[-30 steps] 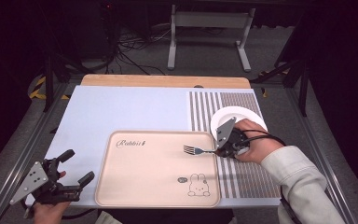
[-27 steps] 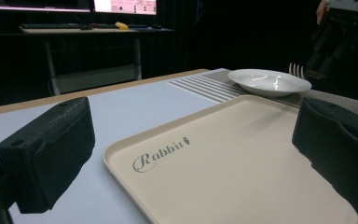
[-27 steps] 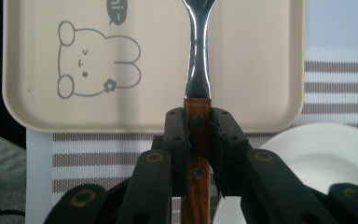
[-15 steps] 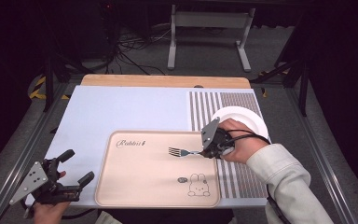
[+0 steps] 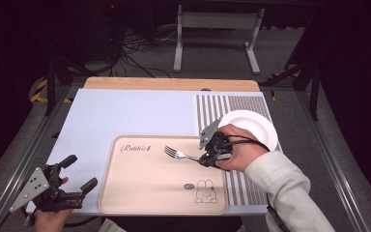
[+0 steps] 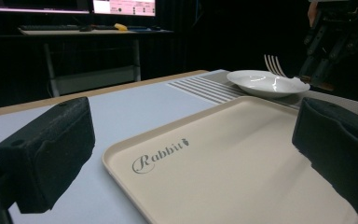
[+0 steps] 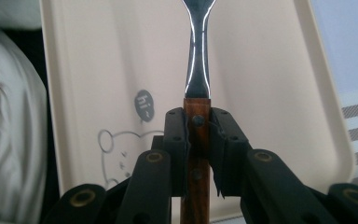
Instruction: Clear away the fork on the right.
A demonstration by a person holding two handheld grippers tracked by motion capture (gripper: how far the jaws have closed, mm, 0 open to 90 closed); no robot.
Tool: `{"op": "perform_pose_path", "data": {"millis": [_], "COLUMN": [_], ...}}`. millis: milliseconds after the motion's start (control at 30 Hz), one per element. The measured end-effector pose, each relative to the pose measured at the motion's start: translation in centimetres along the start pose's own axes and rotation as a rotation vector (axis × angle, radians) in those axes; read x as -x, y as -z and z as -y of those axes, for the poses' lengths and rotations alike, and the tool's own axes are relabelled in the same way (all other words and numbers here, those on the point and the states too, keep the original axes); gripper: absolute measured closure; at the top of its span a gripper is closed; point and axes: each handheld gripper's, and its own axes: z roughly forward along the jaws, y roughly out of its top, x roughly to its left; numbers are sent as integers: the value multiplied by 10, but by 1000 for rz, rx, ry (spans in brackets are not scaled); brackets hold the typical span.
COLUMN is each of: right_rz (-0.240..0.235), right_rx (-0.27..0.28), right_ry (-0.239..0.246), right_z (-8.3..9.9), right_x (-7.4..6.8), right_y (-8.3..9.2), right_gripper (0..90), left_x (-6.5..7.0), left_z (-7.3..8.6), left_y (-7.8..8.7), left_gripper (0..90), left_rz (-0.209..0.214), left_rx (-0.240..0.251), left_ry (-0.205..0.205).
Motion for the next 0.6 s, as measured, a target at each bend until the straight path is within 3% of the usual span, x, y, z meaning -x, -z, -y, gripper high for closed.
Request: {"op": "perform_pose_path", "data": {"millis": [100, 267, 433, 600], "right_rz": [8, 3, 41, 70], "right_rx": [16, 36, 73, 65], "right_ry": [-66, -229, -358, -467], "right_z": [-1, -1, -1, 1], "right_x": [-2, -5, -11, -16], "right_y": [0, -3, -4, -9], "right_gripper": [781, 781, 781, 782], "left_x": [0, 0, 0, 0], "left_z": [0, 0, 0, 0], "left_y": [0, 0, 0, 0], "left_gripper": [0, 0, 0, 0], "left_rz": [0, 1, 3, 2], "left_rx": [3, 1, -3, -2], "left_ry": [3, 0, -2, -3]}}
